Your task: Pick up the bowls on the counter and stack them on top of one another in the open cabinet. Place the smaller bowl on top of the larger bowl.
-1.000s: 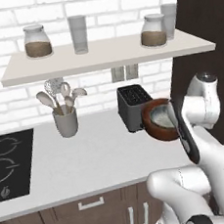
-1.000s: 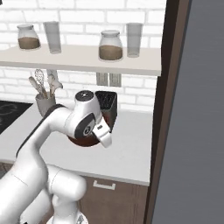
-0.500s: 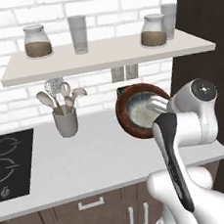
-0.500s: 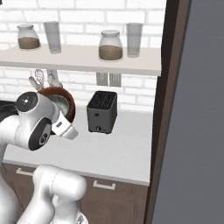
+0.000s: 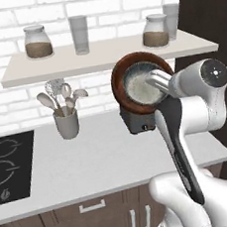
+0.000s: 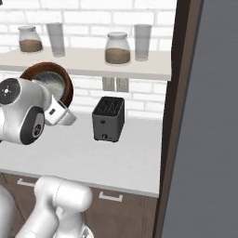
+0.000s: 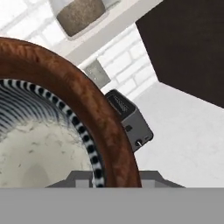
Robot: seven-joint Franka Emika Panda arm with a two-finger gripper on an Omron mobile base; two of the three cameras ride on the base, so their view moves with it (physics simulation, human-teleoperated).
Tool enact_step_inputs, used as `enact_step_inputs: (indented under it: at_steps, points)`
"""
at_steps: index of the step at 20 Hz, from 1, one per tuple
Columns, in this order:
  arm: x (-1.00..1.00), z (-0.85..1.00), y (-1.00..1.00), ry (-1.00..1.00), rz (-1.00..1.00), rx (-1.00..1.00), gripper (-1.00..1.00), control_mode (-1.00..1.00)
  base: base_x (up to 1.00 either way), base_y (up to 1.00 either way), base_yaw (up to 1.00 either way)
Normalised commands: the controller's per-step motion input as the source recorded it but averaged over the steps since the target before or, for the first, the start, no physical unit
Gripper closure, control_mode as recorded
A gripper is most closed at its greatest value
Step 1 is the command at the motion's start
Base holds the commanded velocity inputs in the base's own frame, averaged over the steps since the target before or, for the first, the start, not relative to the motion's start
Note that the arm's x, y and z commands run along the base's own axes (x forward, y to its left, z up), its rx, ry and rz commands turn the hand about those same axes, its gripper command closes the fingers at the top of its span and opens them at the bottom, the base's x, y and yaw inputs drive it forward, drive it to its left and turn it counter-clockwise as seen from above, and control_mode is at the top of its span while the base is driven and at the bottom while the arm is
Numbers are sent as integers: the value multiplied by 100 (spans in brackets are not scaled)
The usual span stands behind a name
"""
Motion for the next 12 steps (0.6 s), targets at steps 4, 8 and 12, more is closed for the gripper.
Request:
enact_step_inputs:
  at_steps: [4, 8, 12]
  points:
    - [89, 100, -11, 0, -11, 3, 100, -100, 0, 0, 0]
    - [100, 100, -21, 2, -20, 3, 100, -100, 0, 0, 0]
    - [100, 85, -2, 3, -17, 0, 100, -100, 0, 0, 0]
